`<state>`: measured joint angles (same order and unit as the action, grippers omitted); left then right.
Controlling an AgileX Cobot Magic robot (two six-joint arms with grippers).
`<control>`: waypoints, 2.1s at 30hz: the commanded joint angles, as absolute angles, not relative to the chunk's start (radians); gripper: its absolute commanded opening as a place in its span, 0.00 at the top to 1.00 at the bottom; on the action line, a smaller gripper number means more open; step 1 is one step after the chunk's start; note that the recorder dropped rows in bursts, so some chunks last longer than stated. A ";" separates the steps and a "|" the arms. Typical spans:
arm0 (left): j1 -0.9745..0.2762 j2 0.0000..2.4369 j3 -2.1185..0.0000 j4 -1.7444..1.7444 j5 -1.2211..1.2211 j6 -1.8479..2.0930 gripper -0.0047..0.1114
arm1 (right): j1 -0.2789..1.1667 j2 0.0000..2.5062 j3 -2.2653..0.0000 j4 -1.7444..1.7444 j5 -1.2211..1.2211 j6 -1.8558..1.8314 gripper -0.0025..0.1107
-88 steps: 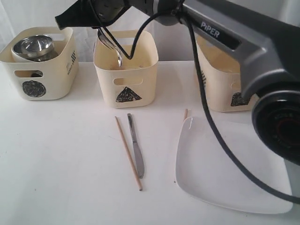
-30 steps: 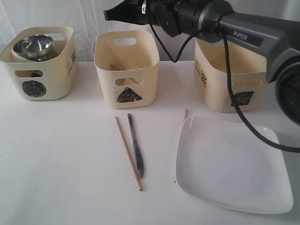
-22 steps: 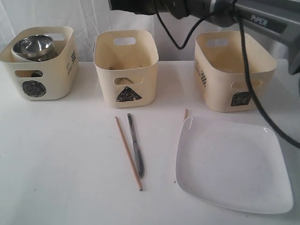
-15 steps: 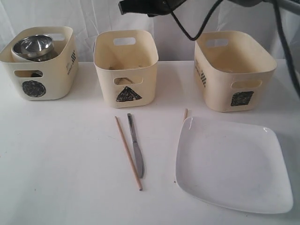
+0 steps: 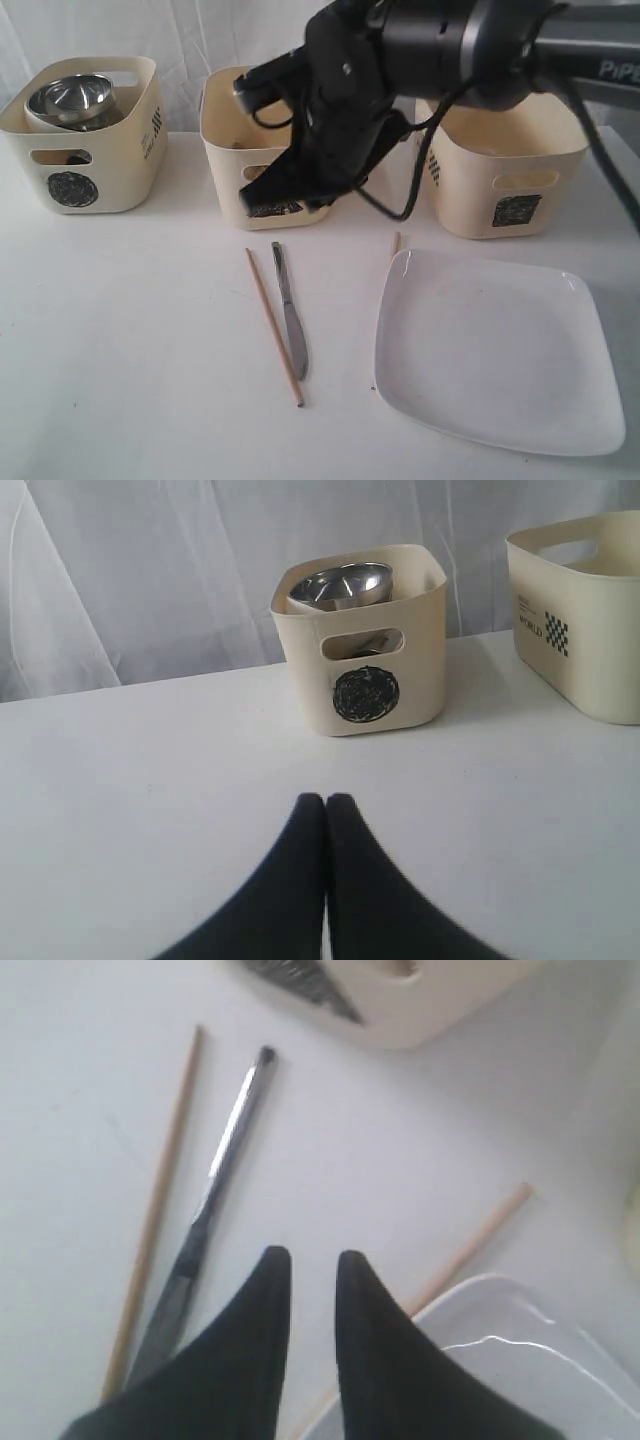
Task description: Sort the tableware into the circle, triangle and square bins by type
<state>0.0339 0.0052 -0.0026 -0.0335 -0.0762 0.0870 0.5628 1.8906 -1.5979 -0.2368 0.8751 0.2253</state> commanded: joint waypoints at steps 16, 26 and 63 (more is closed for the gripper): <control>0.034 0.000 0.000 -0.031 -0.083 0.086 0.96 | 0.683 2.186 -1.758 -0.166 0.924 0.203 0.64; 0.034 0.000 0.000 -0.031 -0.083 0.086 0.96 | 0.664 2.294 -1.841 -0.145 0.941 0.156 0.64; 0.034 0.000 0.000 -0.031 -0.083 0.086 0.96 | 0.465 1.655 -1.260 -0.018 0.135 0.112 0.98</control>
